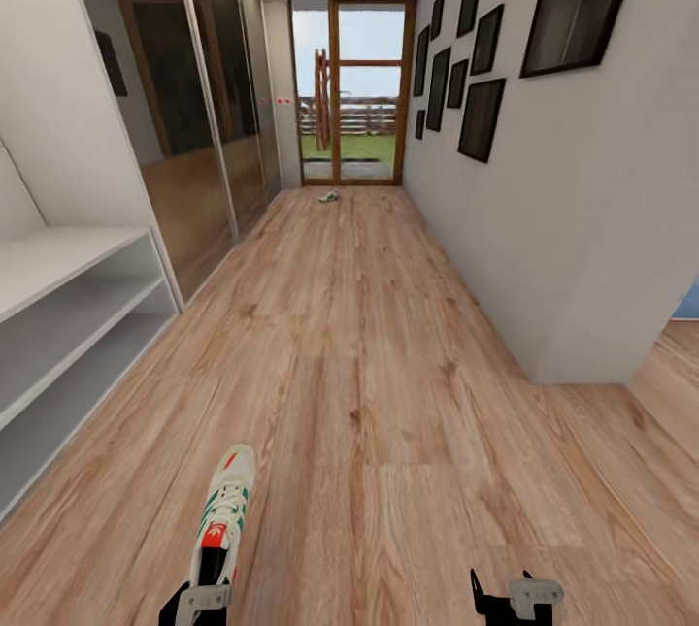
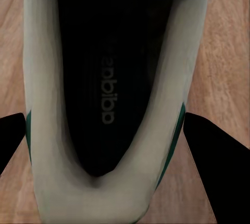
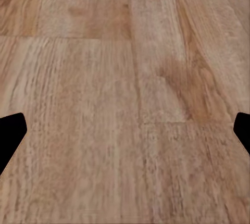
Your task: Pick up the two gym shoes and the two sandals from the corridor floor and place them onto the hallstand (shoe rack) in the corridor, making sure they are on the rack and not on the floor. Arrange them so the two gym shoes are next to each other and the two sandals are next to each other.
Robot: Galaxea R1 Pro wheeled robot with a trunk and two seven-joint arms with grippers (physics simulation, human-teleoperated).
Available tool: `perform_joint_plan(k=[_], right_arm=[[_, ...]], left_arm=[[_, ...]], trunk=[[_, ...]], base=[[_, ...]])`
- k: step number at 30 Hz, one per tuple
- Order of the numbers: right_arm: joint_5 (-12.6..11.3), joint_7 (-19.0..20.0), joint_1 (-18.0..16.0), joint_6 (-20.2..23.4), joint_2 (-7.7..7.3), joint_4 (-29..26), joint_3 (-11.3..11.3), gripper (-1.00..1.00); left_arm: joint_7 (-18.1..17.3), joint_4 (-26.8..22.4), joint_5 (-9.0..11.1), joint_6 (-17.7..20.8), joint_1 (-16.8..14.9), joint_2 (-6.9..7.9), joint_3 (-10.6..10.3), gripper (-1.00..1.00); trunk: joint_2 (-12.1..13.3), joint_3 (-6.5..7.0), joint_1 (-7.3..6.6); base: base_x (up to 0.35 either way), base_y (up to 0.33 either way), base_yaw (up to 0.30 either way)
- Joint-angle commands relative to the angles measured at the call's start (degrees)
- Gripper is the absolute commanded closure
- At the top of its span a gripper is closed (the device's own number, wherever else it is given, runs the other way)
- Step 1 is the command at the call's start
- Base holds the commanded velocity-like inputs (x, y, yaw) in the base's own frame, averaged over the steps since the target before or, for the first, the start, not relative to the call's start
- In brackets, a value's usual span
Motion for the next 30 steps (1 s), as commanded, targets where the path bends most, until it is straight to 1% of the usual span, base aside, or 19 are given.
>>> perform_joint_plan(k=[1,30], right_arm=[[0.60,-0.12,-0.04,-0.17,0.00,0.06,-0.42,-1.00],[0.60,-0.12,-0.04,-0.17,0.00,0.06,-0.42,-1.00]], left_arm=[[-0.19,0.02,-0.14,-0.18,-0.03,-0.02,0.17,1.00],[-0.17,0.02,-0.15,-0.39,-0.03,-0.02,0.17,1.00]], trunk=[[-0.02,-0.04,0.02],[-0.02,-0.04,0.02]], base=[[0.340,0.000,-0.015],[0.340,0.000,-0.001]])
